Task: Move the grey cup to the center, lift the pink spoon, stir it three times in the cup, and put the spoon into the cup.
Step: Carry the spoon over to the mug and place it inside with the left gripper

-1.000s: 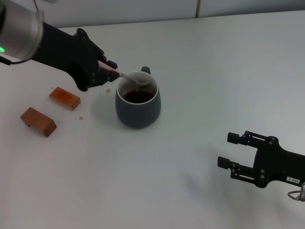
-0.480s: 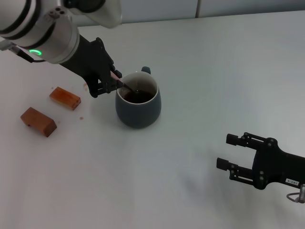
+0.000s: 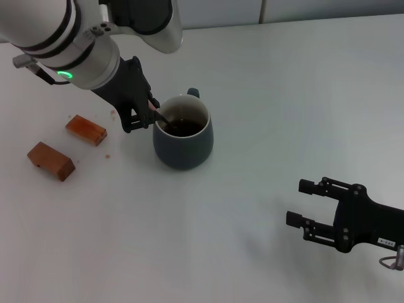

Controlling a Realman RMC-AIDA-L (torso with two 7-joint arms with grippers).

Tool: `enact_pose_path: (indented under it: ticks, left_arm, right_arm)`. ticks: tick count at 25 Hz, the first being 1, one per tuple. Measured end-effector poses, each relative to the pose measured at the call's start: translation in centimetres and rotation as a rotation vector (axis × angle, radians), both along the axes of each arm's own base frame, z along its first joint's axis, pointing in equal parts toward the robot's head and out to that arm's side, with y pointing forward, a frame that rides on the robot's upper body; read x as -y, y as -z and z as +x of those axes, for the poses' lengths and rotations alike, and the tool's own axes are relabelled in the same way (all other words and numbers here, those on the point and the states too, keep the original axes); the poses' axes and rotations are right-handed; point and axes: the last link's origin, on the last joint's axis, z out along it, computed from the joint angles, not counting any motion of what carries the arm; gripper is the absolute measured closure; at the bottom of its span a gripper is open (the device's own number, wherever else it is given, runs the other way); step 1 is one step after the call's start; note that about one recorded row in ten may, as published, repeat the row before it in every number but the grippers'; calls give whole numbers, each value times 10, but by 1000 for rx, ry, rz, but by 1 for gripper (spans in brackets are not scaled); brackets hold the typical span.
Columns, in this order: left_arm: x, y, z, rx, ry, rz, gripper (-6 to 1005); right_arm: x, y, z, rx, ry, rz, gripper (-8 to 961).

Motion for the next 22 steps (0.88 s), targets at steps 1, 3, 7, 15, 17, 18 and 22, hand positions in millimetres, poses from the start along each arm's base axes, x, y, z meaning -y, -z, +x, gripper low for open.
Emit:
enact_pose_path:
  ticks: [1,3,7,15,17,18,22]
  left_arm:
    - [0,0,0,-1,-1,1,870]
    - [1,0,0,-8,-9,-3,870]
    - [7,2,3,-27,-11,-31,869]
    - [6,13,18,15,47,-38,869]
    - [5,15,19,13,50,-33,870]
    - [5,15,19,13,50,-33,870]
    - [-3,18,12,-37,26,9,870]
  right_arm:
    - [0,0,0,-1,0,-1,234]
    - [0,0,0,-1,0,-1,235]
    - [0,1,0,-2,1,-2,235]
    - [2,2,0,-6,3,-10,235]
    - [1,2,-1,-9,3,-12,234]
    - [1,2,-1,-10,3,-13,234]
    - [1,2,-2,-13,1,-14,234]
